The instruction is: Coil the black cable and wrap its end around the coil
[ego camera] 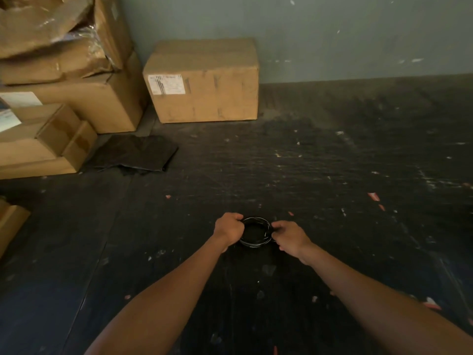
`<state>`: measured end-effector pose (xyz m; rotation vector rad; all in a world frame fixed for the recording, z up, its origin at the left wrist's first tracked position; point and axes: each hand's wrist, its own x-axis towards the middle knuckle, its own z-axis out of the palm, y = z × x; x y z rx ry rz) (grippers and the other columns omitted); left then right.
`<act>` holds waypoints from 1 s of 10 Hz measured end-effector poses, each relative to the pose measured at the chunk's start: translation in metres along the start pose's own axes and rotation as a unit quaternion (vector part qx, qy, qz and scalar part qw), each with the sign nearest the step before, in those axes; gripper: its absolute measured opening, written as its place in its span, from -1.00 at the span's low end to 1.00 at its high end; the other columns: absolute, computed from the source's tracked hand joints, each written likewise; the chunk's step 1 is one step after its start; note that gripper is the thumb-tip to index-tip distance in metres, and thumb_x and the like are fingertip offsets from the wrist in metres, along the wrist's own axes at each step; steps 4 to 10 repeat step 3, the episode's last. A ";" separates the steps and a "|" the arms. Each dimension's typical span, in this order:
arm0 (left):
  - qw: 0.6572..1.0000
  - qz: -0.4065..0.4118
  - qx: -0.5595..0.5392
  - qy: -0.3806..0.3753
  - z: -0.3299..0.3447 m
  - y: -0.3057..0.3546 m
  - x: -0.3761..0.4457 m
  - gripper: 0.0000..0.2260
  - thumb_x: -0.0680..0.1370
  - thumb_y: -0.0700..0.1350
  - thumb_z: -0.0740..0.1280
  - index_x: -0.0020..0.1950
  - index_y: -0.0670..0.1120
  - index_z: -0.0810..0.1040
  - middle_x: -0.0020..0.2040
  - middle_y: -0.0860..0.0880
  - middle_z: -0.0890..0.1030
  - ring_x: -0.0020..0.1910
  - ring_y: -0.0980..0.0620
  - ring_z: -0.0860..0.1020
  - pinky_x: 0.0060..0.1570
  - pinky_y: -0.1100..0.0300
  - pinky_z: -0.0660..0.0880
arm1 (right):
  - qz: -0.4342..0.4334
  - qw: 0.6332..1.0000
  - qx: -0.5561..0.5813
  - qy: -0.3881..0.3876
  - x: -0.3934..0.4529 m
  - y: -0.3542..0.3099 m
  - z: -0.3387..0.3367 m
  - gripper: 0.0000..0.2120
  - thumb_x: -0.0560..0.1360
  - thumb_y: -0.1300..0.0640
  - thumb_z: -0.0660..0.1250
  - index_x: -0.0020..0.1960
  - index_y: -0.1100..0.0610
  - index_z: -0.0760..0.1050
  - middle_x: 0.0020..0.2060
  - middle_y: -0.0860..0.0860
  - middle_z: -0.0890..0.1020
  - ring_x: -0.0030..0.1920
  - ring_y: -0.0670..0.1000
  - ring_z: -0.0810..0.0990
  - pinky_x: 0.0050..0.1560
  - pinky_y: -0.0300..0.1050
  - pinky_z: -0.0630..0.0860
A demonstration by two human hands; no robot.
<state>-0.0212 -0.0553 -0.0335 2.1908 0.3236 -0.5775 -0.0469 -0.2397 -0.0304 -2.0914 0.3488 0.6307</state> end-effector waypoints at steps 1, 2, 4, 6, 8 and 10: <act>0.999 0.001 0.036 0.005 0.001 0.003 -0.002 -0.59 0.61 -0.21 0.18 0.47 -0.05 0.42 0.47 -0.13 0.42 0.41 -0.10 0.40 0.45 0.04 0.28 | -0.020 0.998 -0.067 -0.010 0.001 -0.005 0.000 -0.63 0.58 0.16 0.27 0.38 0.07 0.44 0.07 0.00 0.57 -0.02 -0.07 0.57 0.02 -0.08 0.56; 0.999 -0.011 0.040 0.028 -0.001 0.005 -0.002 -0.55 0.60 -0.15 0.21 0.51 0.00 0.36 0.50 -0.14 0.36 0.43 -0.16 0.35 0.42 -0.02 0.32 | -0.021 0.992 -0.128 0.004 0.001 -0.010 -0.001 -0.59 0.57 0.13 0.28 0.41 0.07 0.40 0.30 0.11 0.48 0.17 0.03 0.54 0.14 -0.06 0.51; 0.998 -0.022 0.039 0.051 -0.001 0.003 -0.013 -0.51 0.59 -0.10 0.25 0.52 0.04 0.31 0.47 -0.15 0.32 0.37 -0.19 0.38 0.31 -0.04 0.42 | -0.023 0.985 -0.164 0.037 -0.014 -0.011 -0.001 -0.56 0.56 0.08 0.28 0.43 0.01 0.34 0.40 0.12 0.31 0.25 0.10 0.48 0.22 0.01 0.50; 0.998 -0.022 0.039 0.051 -0.001 0.003 -0.013 -0.51 0.59 -0.10 0.25 0.52 0.04 0.31 0.47 -0.15 0.32 0.37 -0.19 0.38 0.31 -0.04 0.42 | -0.023 0.985 -0.164 0.037 -0.014 -0.011 -0.001 -0.56 0.56 0.08 0.28 0.43 0.01 0.34 0.40 0.12 0.31 0.25 0.10 0.48 0.22 0.01 0.50; 0.998 -0.022 0.039 0.051 -0.001 0.003 -0.013 -0.51 0.59 -0.10 0.25 0.52 0.04 0.31 0.47 -0.15 0.32 0.37 -0.19 0.38 0.31 -0.04 0.42 | -0.023 0.985 -0.164 0.037 -0.014 -0.011 -0.001 -0.56 0.56 0.08 0.28 0.43 0.01 0.34 0.40 0.12 0.31 0.25 0.10 0.48 0.22 0.01 0.50; 0.998 -0.022 0.039 0.051 -0.001 0.003 -0.013 -0.51 0.59 -0.10 0.25 0.52 0.04 0.31 0.47 -0.15 0.32 0.37 -0.19 0.38 0.31 -0.04 0.42 | -0.023 0.985 -0.164 0.037 -0.014 -0.011 -0.001 -0.56 0.56 0.08 0.28 0.43 0.01 0.34 0.40 0.12 0.31 0.25 0.10 0.48 0.22 0.01 0.50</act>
